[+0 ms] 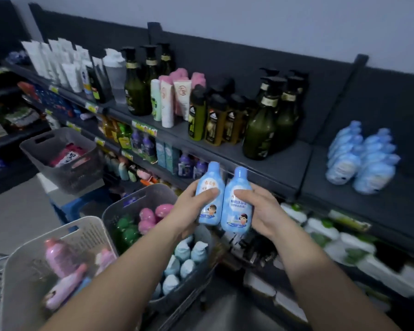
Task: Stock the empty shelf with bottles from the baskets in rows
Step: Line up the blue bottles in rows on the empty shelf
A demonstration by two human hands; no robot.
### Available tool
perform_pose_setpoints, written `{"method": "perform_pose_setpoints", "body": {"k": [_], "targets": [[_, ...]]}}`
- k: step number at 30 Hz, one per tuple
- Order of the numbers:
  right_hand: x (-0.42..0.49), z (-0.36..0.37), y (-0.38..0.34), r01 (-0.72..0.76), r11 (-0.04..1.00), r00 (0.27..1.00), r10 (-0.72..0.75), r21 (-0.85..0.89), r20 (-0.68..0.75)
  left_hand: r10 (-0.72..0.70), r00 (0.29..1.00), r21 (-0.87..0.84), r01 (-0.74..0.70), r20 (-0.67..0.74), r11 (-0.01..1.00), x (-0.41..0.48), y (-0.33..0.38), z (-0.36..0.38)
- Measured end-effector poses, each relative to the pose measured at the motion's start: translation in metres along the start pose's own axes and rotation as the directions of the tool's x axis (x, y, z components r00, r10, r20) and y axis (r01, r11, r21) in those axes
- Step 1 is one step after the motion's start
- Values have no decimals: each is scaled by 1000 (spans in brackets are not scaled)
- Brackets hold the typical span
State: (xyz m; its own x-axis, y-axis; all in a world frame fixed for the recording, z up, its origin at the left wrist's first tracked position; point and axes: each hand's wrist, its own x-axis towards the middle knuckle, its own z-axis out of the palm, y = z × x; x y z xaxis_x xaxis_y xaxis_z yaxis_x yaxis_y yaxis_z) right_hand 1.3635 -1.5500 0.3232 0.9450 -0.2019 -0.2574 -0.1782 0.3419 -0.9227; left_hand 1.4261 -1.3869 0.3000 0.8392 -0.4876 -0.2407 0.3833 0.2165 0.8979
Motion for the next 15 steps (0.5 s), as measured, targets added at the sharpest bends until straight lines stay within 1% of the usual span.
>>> {"method": "perform_pose_setpoints", "body": {"k": [5,10,15], "targets": [[-47,-88,-42,124,992,982,-117,39,-147,-10,988,27,6,152,1000,10,-13,103],[-95,-175,-77,263,964,911,-237,34,-339,-26,955,18,21,296,1000,8,-41,204],[-130,-231,-88,300,953,876,-287,-28,-387,-36,930,38,24,365,999,5,-68,269]]}}
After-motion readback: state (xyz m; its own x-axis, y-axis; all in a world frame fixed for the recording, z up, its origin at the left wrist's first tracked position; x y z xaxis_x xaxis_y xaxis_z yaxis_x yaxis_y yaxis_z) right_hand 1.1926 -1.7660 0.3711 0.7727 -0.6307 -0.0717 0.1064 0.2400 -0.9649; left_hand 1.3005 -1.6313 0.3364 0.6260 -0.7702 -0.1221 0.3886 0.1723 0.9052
